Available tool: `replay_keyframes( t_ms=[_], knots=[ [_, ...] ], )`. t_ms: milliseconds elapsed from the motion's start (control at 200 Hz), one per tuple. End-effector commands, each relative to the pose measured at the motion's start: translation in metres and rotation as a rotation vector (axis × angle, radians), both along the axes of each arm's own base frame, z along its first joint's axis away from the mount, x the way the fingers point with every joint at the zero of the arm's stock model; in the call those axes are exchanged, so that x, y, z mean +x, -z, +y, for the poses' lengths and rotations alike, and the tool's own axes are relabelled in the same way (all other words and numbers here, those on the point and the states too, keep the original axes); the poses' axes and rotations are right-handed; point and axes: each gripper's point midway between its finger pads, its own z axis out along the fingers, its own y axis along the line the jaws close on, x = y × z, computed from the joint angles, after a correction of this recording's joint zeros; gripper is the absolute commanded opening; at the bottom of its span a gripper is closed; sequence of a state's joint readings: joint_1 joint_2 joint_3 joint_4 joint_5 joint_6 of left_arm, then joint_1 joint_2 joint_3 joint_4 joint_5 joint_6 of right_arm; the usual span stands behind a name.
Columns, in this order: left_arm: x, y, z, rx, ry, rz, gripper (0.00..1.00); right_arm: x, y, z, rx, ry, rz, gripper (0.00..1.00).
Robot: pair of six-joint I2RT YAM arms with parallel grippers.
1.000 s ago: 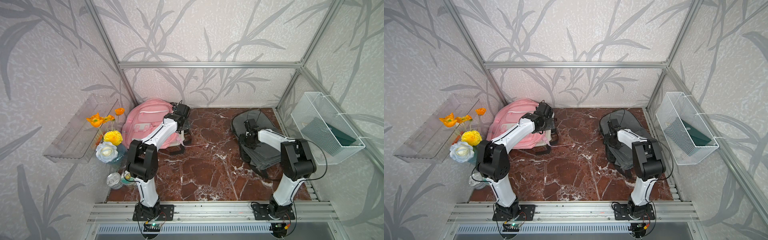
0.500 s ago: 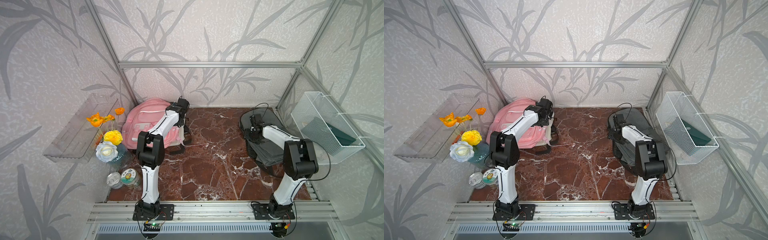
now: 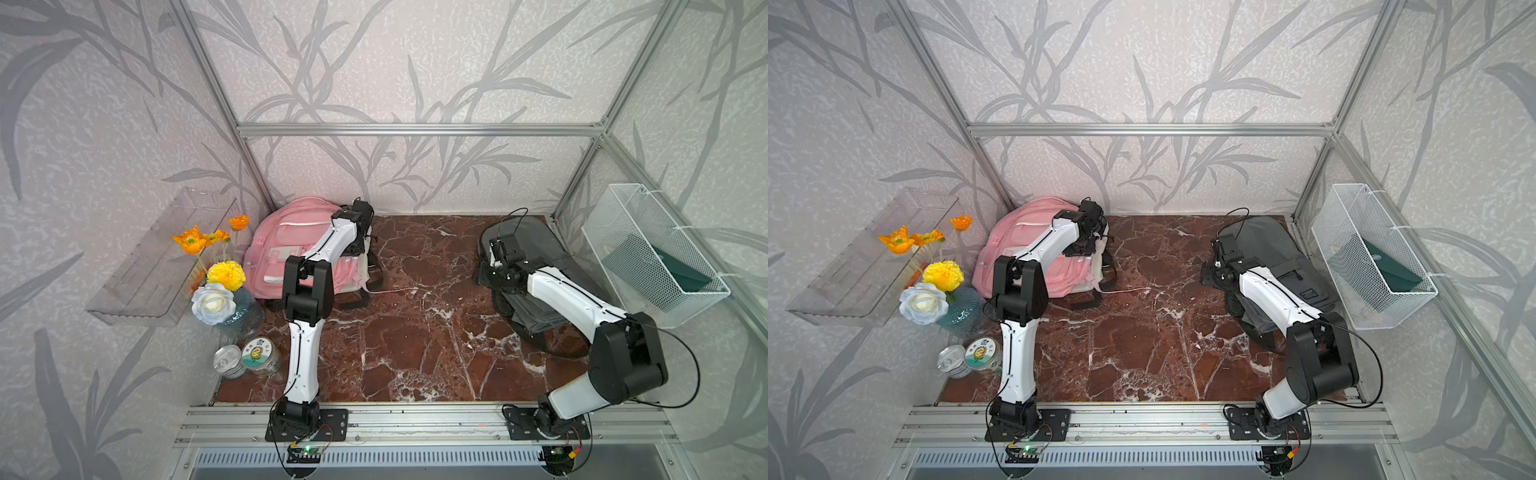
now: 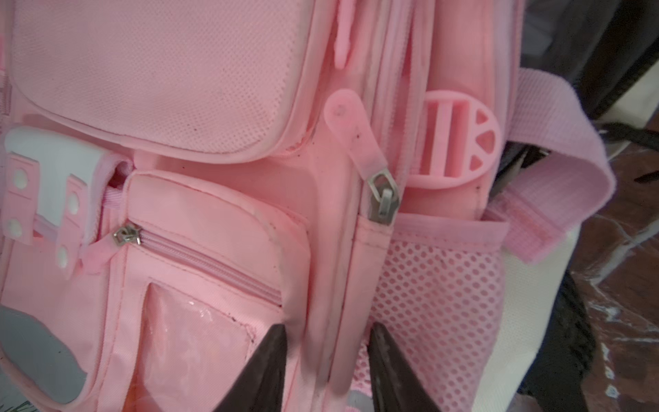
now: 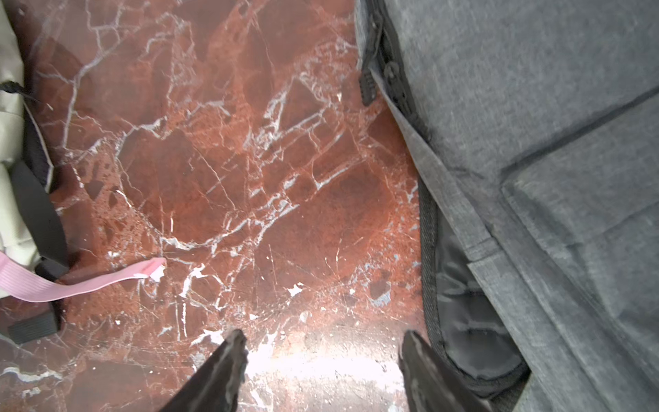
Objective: Zip up the backpack
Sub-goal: Adjust the backpack at the center of the board, then pick up the backpack from the backpack.
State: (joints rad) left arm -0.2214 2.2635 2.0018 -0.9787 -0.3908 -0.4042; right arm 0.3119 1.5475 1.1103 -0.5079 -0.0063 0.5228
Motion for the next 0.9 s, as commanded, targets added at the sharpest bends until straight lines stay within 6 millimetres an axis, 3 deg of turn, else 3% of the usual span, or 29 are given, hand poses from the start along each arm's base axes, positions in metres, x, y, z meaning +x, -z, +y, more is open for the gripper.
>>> replay_keyframes(
  t_ms=[0, 110, 200, 275, 390, 485, 625, 760, 895],
  knots=[
    [-0.002, 0.01, 0.001, -0.003, -0.002, 0.044, 0.34, -0.006, -0.003, 0.001, -0.006, -0.008, 0.0, 0.7],
    [-0.001, 0.008, 0.007, 0.013, -0.017, 0.035, 0.18, -0.009, -0.002, 0.004, -0.003, -0.017, 0.004, 0.69],
    [0.001, -0.006, 0.007, 0.012, -0.023, -0.004, 0.0, -0.011, 0.001, 0.005, -0.002, -0.018, 0.008, 0.69],
    [0.002, -0.027, 0.009, 0.019, -0.033, -0.068, 0.0, -0.012, 0.002, 0.007, 0.0, -0.024, 0.01, 0.69],
    [0.001, -0.084, 0.001, -0.006, -0.002, -0.224, 0.0, -0.014, 0.003, 0.009, 0.001, -0.03, 0.011, 0.69],
    [-0.002, -0.131, -0.021, -0.066, 0.087, -0.351, 0.0, -0.014, 0.003, 0.011, -0.001, -0.034, 0.007, 0.69],
    [-0.012, -0.186, -0.073, -0.122, 0.276, -0.512, 0.0, -0.013, 0.0, 0.014, 0.006, -0.035, -0.004, 0.69],
    [-0.031, -0.208, -0.129, -0.104, 0.439, -0.547, 0.0, -0.013, -0.005, 0.015, 0.006, -0.036, -0.021, 0.69],
    [-0.047, -0.225, -0.157, -0.103, 0.481, -0.592, 0.0, -0.013, -0.007, 0.016, 0.009, -0.042, -0.026, 0.69]
  ],
)
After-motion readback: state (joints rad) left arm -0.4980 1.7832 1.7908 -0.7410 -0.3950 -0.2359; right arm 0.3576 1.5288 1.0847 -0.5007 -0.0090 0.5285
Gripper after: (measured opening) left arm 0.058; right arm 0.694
